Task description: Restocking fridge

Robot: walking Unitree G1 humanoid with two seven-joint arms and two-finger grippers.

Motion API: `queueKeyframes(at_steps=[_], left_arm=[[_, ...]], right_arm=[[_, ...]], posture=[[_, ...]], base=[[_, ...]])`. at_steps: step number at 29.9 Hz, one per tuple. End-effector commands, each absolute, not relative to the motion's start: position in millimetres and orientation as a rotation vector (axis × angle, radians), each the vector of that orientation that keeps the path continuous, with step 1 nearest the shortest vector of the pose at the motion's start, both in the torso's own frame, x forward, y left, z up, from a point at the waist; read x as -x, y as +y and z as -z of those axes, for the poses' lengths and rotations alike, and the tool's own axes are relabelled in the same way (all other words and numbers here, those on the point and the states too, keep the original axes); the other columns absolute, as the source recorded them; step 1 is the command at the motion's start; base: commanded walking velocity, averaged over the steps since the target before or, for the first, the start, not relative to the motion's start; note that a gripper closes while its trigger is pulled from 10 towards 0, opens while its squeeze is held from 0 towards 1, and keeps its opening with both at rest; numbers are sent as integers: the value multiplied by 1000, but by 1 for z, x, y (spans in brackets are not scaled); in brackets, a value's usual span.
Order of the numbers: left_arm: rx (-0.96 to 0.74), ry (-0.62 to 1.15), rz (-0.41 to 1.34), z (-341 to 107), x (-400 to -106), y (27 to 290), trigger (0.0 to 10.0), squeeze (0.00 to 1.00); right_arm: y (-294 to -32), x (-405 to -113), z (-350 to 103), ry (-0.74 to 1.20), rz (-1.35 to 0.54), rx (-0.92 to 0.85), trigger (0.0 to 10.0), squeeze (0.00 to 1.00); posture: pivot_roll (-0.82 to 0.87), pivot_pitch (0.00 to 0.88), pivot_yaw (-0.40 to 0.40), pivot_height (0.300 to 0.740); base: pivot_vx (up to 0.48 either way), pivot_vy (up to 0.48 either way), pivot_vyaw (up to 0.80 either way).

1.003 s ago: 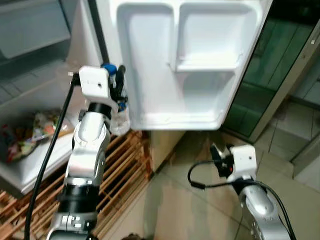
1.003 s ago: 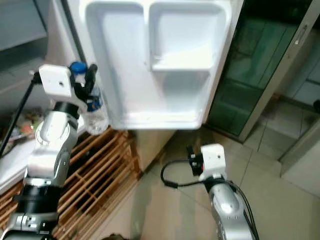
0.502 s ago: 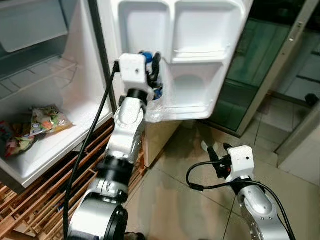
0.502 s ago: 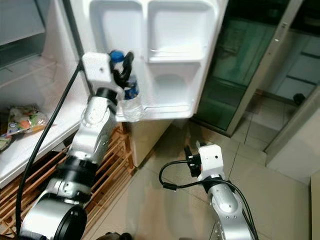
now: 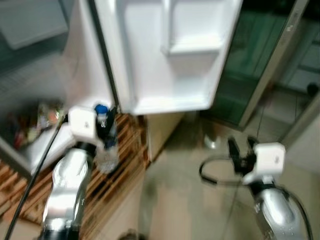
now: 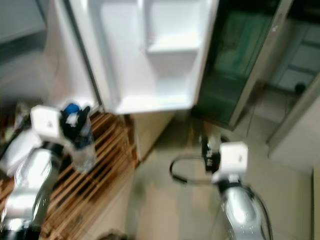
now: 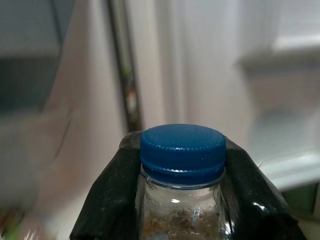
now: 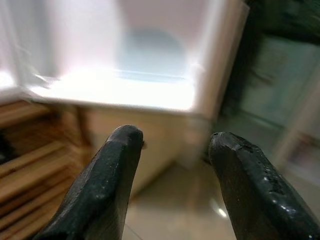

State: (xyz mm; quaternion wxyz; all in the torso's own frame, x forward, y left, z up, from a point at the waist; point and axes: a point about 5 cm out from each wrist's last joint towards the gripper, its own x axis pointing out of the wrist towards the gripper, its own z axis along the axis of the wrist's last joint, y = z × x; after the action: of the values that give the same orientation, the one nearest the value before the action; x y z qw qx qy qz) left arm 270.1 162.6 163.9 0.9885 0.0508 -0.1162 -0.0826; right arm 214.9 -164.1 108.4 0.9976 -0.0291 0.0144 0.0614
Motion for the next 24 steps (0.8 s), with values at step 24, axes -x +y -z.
queueKeyframes(at_steps=[24], left_arm=[[-14, -286, 302, -189, -302, 115, 10000, 0]], right_arm=[[-168, -240, -105, 40, -86, 67, 10000, 0]], posture=[[-161, 0, 46, 740]], base=[[421, 0, 90]])
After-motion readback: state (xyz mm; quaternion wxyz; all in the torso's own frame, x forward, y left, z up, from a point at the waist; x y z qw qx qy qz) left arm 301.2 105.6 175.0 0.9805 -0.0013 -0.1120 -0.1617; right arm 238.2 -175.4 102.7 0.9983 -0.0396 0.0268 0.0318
